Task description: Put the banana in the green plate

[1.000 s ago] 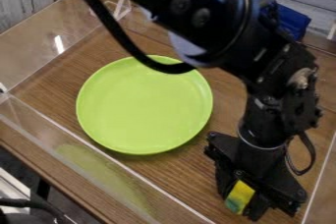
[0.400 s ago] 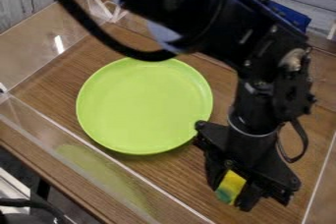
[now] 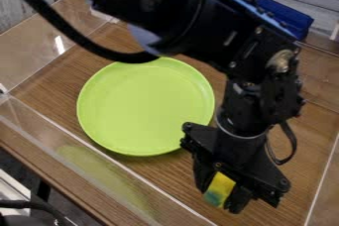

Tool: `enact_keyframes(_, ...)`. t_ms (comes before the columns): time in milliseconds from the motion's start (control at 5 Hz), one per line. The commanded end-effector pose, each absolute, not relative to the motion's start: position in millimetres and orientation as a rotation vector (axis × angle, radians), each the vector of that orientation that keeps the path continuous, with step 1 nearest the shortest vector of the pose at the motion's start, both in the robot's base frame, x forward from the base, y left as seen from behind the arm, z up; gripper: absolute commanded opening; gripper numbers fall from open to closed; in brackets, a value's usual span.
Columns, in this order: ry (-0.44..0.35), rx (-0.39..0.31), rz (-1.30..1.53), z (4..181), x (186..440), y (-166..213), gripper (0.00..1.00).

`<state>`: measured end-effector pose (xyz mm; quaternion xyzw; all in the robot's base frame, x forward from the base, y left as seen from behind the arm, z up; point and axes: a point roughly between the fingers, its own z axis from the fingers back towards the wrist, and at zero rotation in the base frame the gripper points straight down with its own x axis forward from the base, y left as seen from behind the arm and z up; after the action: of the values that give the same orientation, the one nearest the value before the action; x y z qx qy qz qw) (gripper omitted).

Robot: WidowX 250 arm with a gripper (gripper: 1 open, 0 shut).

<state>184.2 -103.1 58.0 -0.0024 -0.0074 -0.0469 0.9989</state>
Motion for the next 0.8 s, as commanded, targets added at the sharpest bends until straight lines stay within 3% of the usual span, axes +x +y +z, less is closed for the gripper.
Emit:
enact_keyframes(0,-0.057,-0.013,-0.159,74.2,192.2,-113.0,0.0)
enact_keyframes(200,-0.062,-0.009,-0.16,83.7,198.6,-114.8,0.0)
enact_keyframes(400,-0.059,0.01,-0.179,108.6,207.4,-112.4,0.0)
enact_keyframes(600,-0.067,0.043,-0.191,144.7,213.4,-88.6,0.0)
